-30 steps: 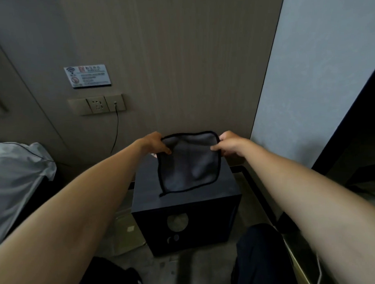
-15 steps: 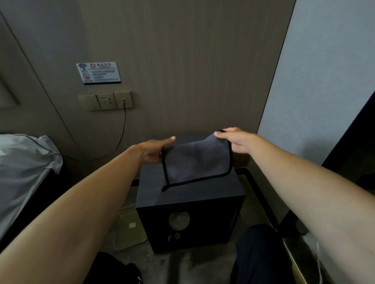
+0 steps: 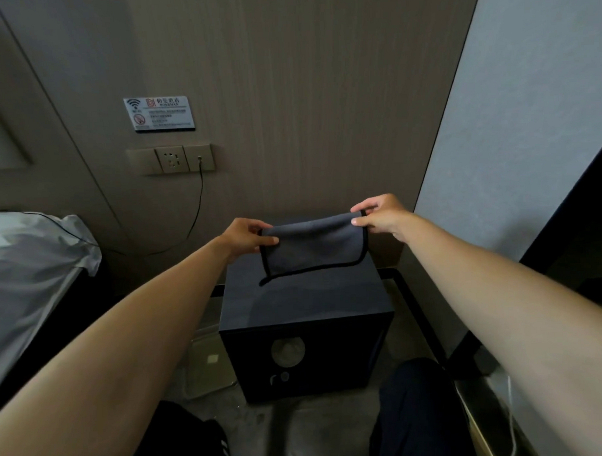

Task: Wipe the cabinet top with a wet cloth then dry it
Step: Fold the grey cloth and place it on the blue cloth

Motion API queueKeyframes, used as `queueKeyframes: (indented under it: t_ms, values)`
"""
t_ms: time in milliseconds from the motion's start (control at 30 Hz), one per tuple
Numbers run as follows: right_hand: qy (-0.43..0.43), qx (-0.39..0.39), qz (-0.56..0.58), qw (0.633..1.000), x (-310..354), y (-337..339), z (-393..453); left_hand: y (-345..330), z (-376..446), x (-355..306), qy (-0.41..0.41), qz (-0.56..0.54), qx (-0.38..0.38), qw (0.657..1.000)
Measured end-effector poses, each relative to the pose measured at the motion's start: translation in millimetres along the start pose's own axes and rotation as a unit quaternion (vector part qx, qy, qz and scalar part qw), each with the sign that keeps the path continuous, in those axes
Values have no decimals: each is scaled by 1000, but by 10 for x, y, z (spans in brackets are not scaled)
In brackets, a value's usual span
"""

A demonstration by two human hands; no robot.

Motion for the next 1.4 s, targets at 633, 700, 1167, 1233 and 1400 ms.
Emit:
queueKeyframes:
  t_ms: [633, 700, 1167, 1233, 1400]
  values:
    - [83, 240, -142, 957, 109, -770, -80, -435, -251, -699, -174, 9, 34, 984]
    - [71, 247, -148, 955, 135, -822, -115, -398, -233, -662, -169, 24, 28, 985]
    - [-82, 189, 48, 977, 138, -837, -97, -212, -112, 45, 206, 27, 53, 977]
    - [-84, 159, 62, 982, 123, -816, -57, -290, -162, 90, 247, -46, 148, 957]
    - [-129, 125, 126, 976, 71, -785, -29, -491, -205, -100, 168, -216, 133, 953]
Point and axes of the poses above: each hand's wrist, its own z-axis towards the middle knuckle, its own y-axis out of the back of the hand, x = y × z, the point moved 3 cm from there along z, towards the middle knuckle, and after that the axes turned 11 degrees about -x, right-handed, at the moved point
